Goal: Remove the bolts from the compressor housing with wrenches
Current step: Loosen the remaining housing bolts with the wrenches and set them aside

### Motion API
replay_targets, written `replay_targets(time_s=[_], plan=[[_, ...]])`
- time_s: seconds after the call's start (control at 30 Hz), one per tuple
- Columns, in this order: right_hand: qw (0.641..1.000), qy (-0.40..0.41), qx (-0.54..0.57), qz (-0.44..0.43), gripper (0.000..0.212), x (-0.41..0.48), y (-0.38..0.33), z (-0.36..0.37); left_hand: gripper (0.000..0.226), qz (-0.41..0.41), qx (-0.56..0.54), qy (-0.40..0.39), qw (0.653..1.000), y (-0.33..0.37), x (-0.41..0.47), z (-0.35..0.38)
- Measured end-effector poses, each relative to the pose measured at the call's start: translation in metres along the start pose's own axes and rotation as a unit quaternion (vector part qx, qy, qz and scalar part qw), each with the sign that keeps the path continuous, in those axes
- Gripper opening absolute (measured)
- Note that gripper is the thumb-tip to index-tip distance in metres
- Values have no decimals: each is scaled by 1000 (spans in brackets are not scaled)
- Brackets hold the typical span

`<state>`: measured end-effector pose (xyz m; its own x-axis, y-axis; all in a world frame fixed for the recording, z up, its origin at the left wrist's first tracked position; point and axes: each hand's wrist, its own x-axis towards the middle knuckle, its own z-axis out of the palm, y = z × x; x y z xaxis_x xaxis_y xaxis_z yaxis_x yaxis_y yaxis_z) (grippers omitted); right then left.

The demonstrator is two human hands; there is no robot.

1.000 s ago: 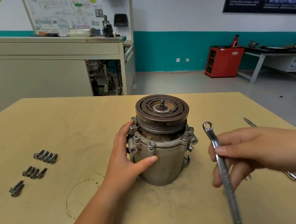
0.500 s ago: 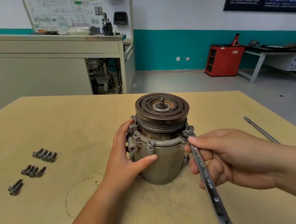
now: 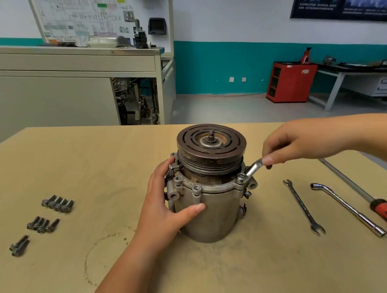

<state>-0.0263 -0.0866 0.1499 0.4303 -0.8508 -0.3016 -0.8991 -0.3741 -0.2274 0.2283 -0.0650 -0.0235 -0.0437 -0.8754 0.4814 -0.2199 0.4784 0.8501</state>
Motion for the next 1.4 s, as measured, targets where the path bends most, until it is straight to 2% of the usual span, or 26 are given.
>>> replay_targets(time_s=[0.13, 0.23, 0.3, 0.37, 0.47, 0.57, 0.63, 0.77, 0.9, 1.0, 1.1, 1.23, 1.3, 1.4], plan=[[998, -50, 47, 4, 30, -15, 15, -7, 93, 1, 4, -1, 1000, 0, 0, -1], [972, -102, 207, 35, 31, -32, 23, 0, 93, 2, -2, -2, 1000, 0, 0, -1], [943, -128, 305, 29, 37, -40, 16, 18, 93, 1, -5, -3, 1000, 0, 0, 0], [900, -120, 418, 20, 41, -45, -2, 43, 93, 2, -4, -4, 1000, 0, 0, 0], [797, -67, 600, 29, 40, -50, -36, 67, 93, 4, -5, -1, 1000, -1, 0, 0], [716, -28, 697, 28, 34, -49, -57, 72, 95, 10, 0, 1, 1000, -2, 0, 0], [692, -12, 721, 26, 31, -46, -65, 72, 96, 9, -4, 0, 1000, -2, 0, 0], [689, -18, 724, 34, 29, -40, -68, 75, 95, 13, -2, -1, 1000, -3, 0, 0], [698, -24, 715, 35, 28, -36, -67, 76, 93, 12, 3, 1, 1000, -3, 1, 0], [726, -44, 685, 38, 27, -34, -62, 74, 92, 11, 6, 0, 1000, -3, 1, -1], [787, -97, 606, 60, 31, -35, -48, 66, 92, 10, 3, 1, 1000, -3, 1, 0], [909, -164, 376, 73, 39, -33, -23, 39, 93, 6, -3, 3, 1000, 0, 1, 0], [953, -155, 248, 79, 45, -29, -13, 23, 94, 5, -1, 3, 1000, 0, 0, 1], [993, -69, 66, 67, 52, -20, -1, 10, 95, 4, -3, 2, 1000, 1, 0, 0]])
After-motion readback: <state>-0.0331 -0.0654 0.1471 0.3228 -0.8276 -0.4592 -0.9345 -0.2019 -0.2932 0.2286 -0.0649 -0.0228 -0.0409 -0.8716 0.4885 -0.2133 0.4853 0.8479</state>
